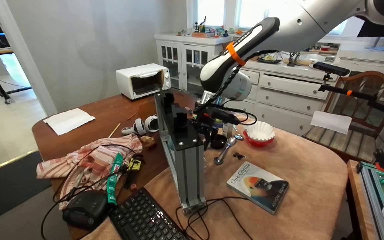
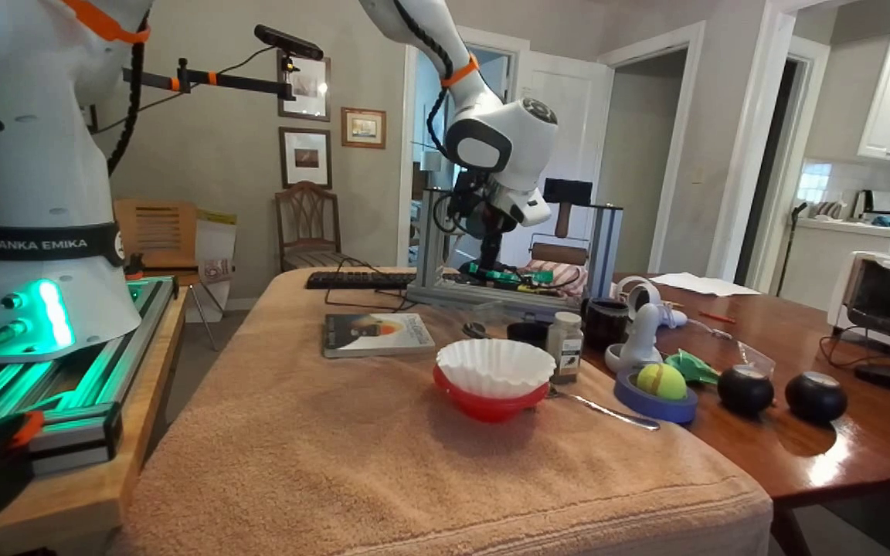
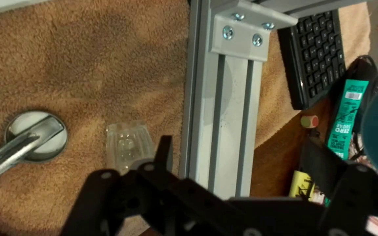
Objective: Move the glass cup to the right
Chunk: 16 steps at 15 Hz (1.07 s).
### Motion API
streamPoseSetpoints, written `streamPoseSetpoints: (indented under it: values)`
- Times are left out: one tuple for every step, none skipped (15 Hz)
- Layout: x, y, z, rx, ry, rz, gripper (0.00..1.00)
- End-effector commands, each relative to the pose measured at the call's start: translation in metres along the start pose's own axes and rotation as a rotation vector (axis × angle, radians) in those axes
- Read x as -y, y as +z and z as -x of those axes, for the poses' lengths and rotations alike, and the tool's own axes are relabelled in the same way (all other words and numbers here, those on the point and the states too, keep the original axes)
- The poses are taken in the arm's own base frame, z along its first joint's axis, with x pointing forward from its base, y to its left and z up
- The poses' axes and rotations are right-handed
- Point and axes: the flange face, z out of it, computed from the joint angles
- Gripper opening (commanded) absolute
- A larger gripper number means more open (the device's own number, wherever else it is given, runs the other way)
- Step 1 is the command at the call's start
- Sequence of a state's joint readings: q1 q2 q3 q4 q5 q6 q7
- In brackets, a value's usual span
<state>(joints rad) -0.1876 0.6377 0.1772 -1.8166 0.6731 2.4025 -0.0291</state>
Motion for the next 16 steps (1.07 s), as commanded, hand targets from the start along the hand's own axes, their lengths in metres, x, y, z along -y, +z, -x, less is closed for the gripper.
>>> streamPoseSetpoints:
  values:
    - [-0.016, -0.004, -0.013, 0.02, -0.121, -0.101, 1.0]
    - [-0.013, -0.01, -0.009, 0.017, -0.173, -0.115, 1.0]
    - [-0.012, -0.012, -0.005, 0.013, -0.229, -0.105, 1.0]
    - [-0.008, -0.013, 0.001, 0.01, -0.288, -0.09, 1.0]
    - [-0.005, -0.012, 0.004, 0.006, -0.328, -0.064, 1.0]
    - [-0.003, -0.011, 0.006, -0.002, -0.353, -0.047, 1.0]
    - [-0.001, -0.01, 0.008, -0.006, -0.373, -0.041, 1.0]
    - [-0.001, -0.009, 0.01, -0.008, -0.385, -0.027, 1.0]
    - [-0.002, -0.009, 0.011, -0.014, -0.386, -0.012, 1.0]
    - [-0.006, -0.009, 0.01, -0.027, -0.37, 0.002, 1.0]
    - [-0.011, -0.009, 0.008, -0.045, -0.348, 0.018, 1.0]
    - [-0.015, -0.009, 0.006, -0.054, -0.333, 0.03, 1.0]
    - [-0.017, -0.015, 0.006, -0.055, -0.316, 0.021, 1.0]
    - [-0.012, -0.008, 0.001, -0.04, -0.341, -0.006, 1.0]
    - [-0.015, -0.009, 0.0, -0.044, -0.333, -0.001, 1.0]
    - [-0.018, -0.011, -0.001, -0.046, -0.329, 0.001, 1.0]
